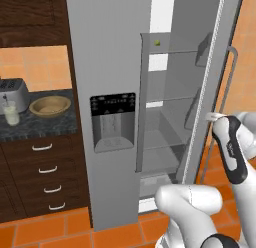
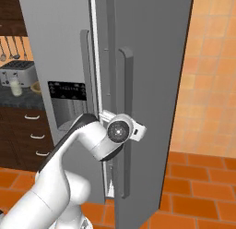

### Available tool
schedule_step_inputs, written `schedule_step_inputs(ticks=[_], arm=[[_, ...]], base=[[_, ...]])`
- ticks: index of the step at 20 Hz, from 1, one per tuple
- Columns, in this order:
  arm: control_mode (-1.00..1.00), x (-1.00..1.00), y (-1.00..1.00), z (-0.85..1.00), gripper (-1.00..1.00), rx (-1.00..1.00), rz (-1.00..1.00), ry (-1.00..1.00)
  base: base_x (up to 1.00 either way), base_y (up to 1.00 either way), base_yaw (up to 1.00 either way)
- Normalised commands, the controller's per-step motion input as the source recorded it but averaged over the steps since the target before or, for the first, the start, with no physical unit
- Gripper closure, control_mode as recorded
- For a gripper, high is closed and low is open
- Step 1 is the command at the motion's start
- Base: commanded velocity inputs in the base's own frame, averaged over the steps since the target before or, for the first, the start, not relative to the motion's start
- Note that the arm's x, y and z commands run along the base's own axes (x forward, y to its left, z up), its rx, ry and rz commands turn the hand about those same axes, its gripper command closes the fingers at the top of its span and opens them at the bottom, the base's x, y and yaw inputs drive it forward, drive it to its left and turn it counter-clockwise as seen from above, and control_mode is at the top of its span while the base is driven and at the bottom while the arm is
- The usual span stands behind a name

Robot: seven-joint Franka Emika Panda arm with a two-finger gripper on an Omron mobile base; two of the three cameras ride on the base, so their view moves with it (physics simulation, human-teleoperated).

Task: Grab a lemon wedge from the fridge and one ice cube from the ice bowl, and put them in the glass of lemonade.

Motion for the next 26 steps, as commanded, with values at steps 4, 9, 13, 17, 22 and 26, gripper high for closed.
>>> schedule_step_inputs(ticks=[4,9,13,17,22,26], arm=[[-1.0,-0.11,-0.09,0.24,-1.0,0.0,-0.02,0.0],[-1.0,-0.66,-0.1,0.51,-1.0,0.02,0.0,-0.11],[-1.0,-0.94,0.05,0.8,-1.0,0.03,0.0,-0.07],[-1.0,-0.7,0.52,1.0,-1.0,-0.02,0.06,0.0],[-1.0,-0.41,0.99,0.9,-1.0,-0.2,0.14,0.05],[-1.0,0.13,0.96,0.34,-1.0,-0.39,0.1,0.32]], base=[[0.0,0.0,0.0],[0.0,0.0,0.0],[0.0,0.0,0.0],[0.0,0.0,0.0],[0.0,0.0,0.0],[0.0,0.0,0.0]])
